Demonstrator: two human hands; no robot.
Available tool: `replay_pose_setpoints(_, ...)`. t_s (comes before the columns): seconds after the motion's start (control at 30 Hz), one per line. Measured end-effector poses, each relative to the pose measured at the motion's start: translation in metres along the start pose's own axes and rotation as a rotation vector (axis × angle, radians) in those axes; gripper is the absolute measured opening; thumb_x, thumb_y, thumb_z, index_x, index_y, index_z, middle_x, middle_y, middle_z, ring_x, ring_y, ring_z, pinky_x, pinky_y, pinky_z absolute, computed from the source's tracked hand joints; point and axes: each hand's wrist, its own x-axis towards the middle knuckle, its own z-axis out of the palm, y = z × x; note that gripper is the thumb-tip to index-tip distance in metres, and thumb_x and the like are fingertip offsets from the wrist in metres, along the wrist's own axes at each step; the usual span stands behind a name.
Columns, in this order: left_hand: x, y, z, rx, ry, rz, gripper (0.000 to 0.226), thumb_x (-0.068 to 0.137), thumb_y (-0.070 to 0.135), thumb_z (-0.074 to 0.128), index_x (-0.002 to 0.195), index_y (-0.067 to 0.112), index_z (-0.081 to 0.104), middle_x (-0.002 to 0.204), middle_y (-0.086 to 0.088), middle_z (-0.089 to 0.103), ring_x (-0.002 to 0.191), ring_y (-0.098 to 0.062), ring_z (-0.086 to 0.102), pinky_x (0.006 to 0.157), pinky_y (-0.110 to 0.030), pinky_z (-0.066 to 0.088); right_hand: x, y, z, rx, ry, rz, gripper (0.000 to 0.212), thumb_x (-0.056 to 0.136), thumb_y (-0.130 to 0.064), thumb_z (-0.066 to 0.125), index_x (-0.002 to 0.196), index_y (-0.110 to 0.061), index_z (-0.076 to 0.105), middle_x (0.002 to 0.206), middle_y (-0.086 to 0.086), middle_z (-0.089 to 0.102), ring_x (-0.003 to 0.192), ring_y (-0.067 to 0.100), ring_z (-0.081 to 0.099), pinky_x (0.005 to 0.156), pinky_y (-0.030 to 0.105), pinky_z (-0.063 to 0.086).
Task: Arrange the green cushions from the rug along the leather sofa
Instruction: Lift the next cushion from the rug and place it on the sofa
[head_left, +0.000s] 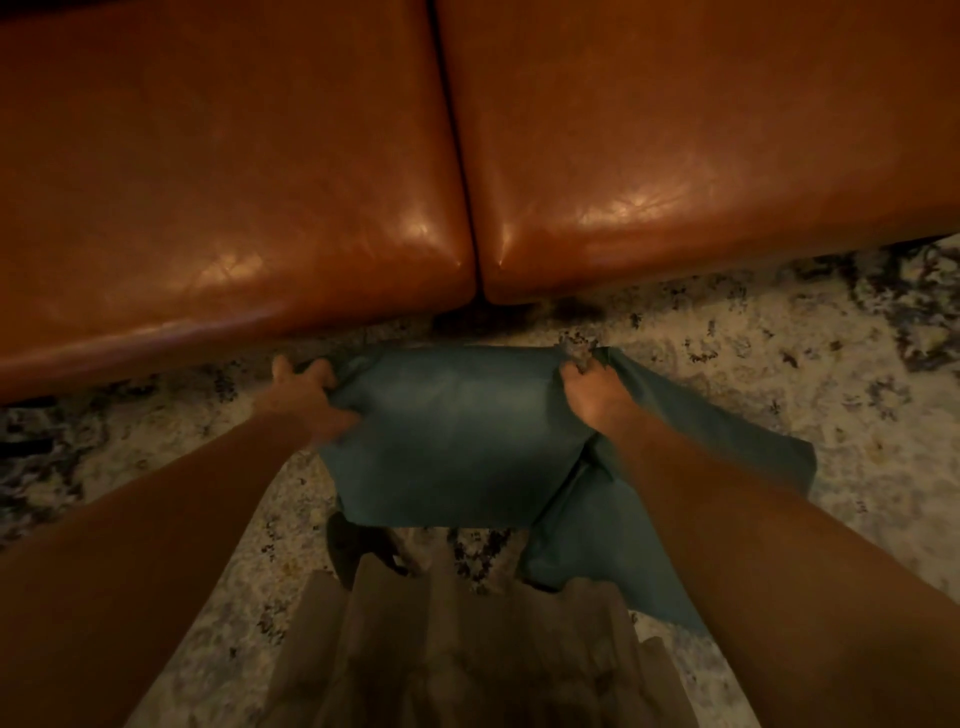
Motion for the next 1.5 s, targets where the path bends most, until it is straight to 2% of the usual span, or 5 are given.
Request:
replay_pose_setpoints(0.33,-0.052,-0.034,-0.004,-0.105,0.039,0.208,0.066,0.080,0.021,0.091,0.113,0.018,0.034,0.089,-0.006,0.057,0.071,-0.020,0.056,0.054,-0.035,0.039,-0.057,0.015,-0.014,-0.128,0.016,-0.051,0.029,0.107,-0.037,0.059,0.111,-0.007,0.059,0.073,0.008,0.052,0.064,0.018,0.050,0.061,0.031,0.040)
replay_pose_setpoints(0.53,-0.114,-0.051,-0.049,-0.008,0.134,0.219,0.060,0.086,0.034,0.085,0.108,0.024,0.030,0.084,0.000,0.057,0.068,-0.018,0.056,0.058,-0.036,0.039,-0.143,-0.007,-0.037,-0.133,-0.022,-0.098,0.056,0.112,-0.036,0.048,0.153,0.000,0.041,0.133,0.020,0.061,0.107,0.032,0.063,0.080,0.034,0.047)
replay_pose_setpoints(0.73,-0.199,-0.074,-0.129,-0.019,0.204,0.242,0.062,0.082,0.042,0.088,0.111,0.028,0.034,0.089,0.004,0.058,0.080,-0.025,0.060,0.073,-0.040,0.043,-0.236,-0.037,-0.081,-0.081,0.034,-0.201,0.040,0.110,-0.044,0.048,0.094,-0.009,0.060,0.082,0.008,0.058,0.076,0.022,0.059,0.063,0.035,0.048)
replay_pose_setpoints(1.0,-0.326,-0.070,-0.243,-0.298,0.351,0.349,0.096,0.083,0.039,0.089,0.158,0.021,0.032,0.115,0.007,0.058,0.077,-0.016,0.069,0.069,-0.034,0.059,-0.364,-0.089,-0.184,0.274,0.227,-0.221,0.020,0.101,-0.027,0.070,0.103,-0.010,0.061,0.094,0.006,0.065,0.093,0.028,0.063,0.082,0.041,0.055)
replay_pose_setpoints(1.5,-0.459,-0.019,-0.375,-0.468,0.475,0.695,0.033,0.086,0.027,0.088,0.111,0.039,0.070,0.102,0.017,0.077,0.100,-0.003,0.069,0.086,-0.024,0.049,-0.482,-0.123,-0.287,0.836,0.586,-0.178,0.045,0.087,-0.023,0.062,0.132,-0.020,0.059,0.125,0.013,0.061,0.113,0.035,0.061,0.098,0.045,0.053)
